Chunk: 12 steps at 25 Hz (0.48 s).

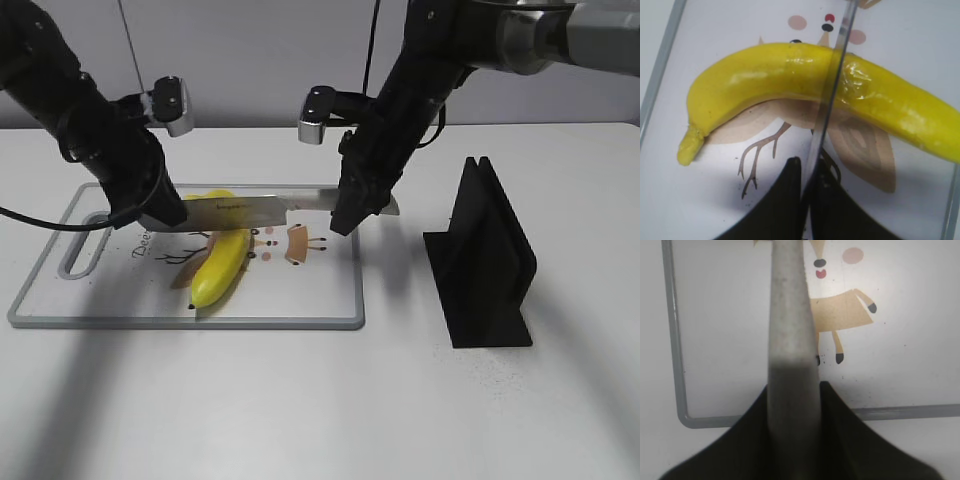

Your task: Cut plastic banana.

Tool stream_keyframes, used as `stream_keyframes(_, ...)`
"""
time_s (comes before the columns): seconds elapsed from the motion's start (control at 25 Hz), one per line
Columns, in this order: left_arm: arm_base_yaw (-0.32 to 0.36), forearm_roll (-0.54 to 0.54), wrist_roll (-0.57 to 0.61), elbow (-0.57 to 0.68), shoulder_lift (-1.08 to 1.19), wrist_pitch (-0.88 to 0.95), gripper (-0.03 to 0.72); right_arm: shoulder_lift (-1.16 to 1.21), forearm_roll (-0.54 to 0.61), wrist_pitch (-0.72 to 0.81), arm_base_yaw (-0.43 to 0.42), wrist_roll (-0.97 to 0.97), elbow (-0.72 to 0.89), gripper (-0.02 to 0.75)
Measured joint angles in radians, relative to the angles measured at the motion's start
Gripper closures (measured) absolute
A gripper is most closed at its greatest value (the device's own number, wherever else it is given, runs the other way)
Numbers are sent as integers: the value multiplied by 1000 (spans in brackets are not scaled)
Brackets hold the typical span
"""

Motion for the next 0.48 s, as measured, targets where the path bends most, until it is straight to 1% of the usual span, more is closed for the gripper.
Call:
stream_keyframes(0.16,-11,25,-5,15,-35,-13,664,-28,-27,21,7,15,-7,540)
stream_keyframes(0.48,-16,34,-8,19,-202,-16,664,-165,-36,27,9,35,-7,541)
